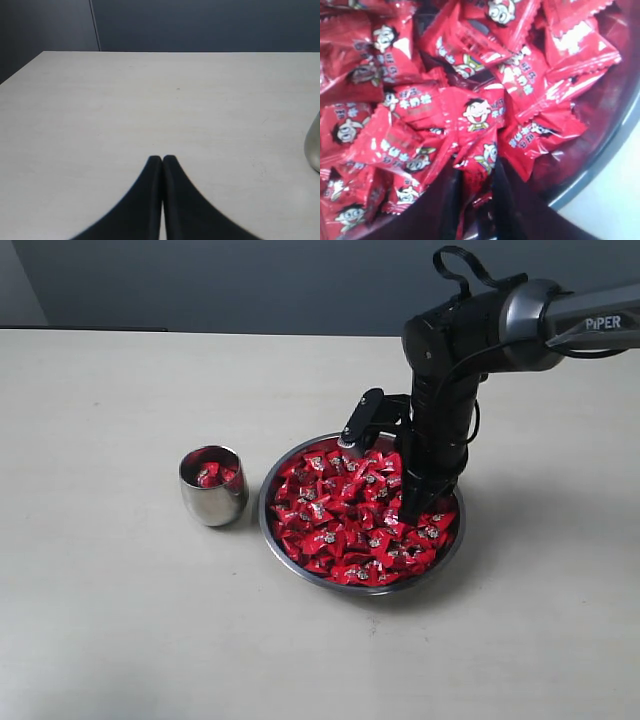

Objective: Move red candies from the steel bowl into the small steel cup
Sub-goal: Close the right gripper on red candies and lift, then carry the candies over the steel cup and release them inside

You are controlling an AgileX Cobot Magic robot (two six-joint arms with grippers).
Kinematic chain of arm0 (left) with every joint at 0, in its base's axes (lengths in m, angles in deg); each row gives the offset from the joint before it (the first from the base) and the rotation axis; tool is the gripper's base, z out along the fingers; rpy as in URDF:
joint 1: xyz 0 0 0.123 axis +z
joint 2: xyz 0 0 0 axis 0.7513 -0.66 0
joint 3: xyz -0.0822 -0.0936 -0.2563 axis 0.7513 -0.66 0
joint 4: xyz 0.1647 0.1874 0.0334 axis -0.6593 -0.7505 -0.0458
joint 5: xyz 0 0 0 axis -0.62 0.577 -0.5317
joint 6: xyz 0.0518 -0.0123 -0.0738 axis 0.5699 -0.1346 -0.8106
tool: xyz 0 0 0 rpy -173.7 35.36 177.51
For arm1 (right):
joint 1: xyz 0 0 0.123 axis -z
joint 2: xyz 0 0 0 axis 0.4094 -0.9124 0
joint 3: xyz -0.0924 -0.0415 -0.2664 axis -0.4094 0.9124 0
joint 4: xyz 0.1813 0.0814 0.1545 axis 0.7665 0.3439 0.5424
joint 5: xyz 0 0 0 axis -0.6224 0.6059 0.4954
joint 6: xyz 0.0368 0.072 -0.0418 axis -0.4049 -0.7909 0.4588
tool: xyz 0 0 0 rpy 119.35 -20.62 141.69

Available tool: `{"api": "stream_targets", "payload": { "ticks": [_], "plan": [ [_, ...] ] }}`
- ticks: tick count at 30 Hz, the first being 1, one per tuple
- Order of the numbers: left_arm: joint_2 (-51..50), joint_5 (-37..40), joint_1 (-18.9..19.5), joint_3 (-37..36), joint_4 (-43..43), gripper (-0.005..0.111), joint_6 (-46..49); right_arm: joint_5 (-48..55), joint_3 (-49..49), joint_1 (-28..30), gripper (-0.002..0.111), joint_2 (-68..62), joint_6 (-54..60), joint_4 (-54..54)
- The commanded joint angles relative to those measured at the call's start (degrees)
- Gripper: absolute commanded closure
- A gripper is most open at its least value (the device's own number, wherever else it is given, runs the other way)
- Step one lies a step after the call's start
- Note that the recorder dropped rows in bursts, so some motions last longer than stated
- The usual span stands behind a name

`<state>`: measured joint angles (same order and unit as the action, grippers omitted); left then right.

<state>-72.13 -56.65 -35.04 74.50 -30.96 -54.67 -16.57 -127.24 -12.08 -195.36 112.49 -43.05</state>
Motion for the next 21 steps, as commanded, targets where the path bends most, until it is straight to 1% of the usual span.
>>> {"api": "stream_targets", "payload": {
  "ticks": [1, 11, 13, 15, 17, 18, 20, 21],
  "plan": [
    [0.27, -0.47, -0.55, -0.26, 0.06, 0.106, -0.08, -0.15, -0.60, 0.25, 0.108, 2.12, -0.06, -0.61],
    [0.27, -0.47, -0.55, -0.26, 0.06, 0.106, -0.08, -0.26, -2.34, 0.25, 0.108, 8.18, -2.18, 0.49],
    [0.27, -0.47, -0.55, -0.26, 0.06, 0.106, -0.08, -1.37, -2.34, 0.25, 0.108, 9.09, -2.18, 3.85],
    [0.27, -0.47, -0.55, -0.26, 0.06, 0.106, -0.08, -4.37, -2.34, 0.25, 0.108, 10.06, -2.18, 9.60],
    [0.27, -0.47, -0.55, -0.26, 0.06, 0.106, -0.08, -8.54, -3.36, 0.25, 0.108, 10.05, -1.64, 19.86],
    [0.27, -0.47, -0.55, -0.26, 0.06, 0.106, -0.08, -9.63, -3.95, 0.15, 0.108, 9.92, -1.30, 22.83],
    [0.27, -0.47, -0.55, -0.26, 0.06, 0.106, -0.08, -12.47, -5.63, 0.17, 0.108, 9.57, 2.25, 32.12],
    [0.27, -0.47, -0.55, -0.26, 0.06, 0.106, -0.08, -12.81, -7.11, -0.10, 0.108, 8.91, 5.42, 39.65]
  ]
}}
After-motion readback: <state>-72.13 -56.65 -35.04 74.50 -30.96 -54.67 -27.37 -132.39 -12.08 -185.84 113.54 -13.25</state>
